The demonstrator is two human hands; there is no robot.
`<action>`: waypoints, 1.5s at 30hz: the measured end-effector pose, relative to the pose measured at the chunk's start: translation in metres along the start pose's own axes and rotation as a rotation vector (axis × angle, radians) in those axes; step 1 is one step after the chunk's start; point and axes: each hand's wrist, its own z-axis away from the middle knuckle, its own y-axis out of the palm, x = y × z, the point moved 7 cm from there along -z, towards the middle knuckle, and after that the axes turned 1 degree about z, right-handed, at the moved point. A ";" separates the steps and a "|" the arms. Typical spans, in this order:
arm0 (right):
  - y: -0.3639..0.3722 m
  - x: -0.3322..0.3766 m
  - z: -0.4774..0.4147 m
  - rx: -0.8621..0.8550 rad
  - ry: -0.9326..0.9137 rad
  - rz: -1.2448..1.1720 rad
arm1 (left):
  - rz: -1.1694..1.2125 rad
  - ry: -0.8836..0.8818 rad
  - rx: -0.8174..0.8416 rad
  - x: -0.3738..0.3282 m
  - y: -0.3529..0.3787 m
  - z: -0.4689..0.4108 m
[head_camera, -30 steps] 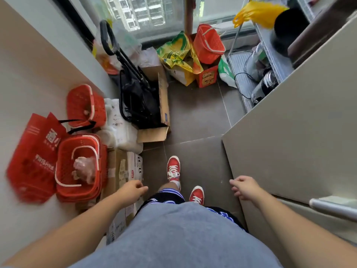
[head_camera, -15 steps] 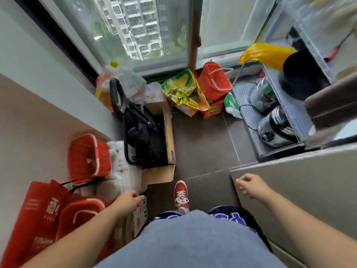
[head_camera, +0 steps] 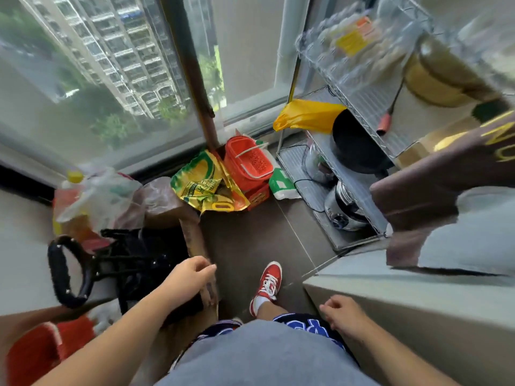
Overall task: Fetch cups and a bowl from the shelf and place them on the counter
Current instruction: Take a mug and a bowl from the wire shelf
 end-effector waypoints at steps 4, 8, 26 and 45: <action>-0.017 0.099 0.001 -0.001 -0.223 -0.018 | -0.089 0.163 -0.002 -0.090 -0.013 -0.018; -0.055 0.189 0.012 -0.074 -0.386 -0.123 | -0.061 0.322 -0.010 -0.170 -0.030 -0.026; -0.326 0.442 0.159 -0.943 -0.906 -0.398 | 0.140 1.262 -0.011 -0.543 -0.216 -0.004; -0.507 0.570 0.439 -1.855 -1.183 0.040 | 0.173 2.029 -0.360 -0.827 -0.372 0.205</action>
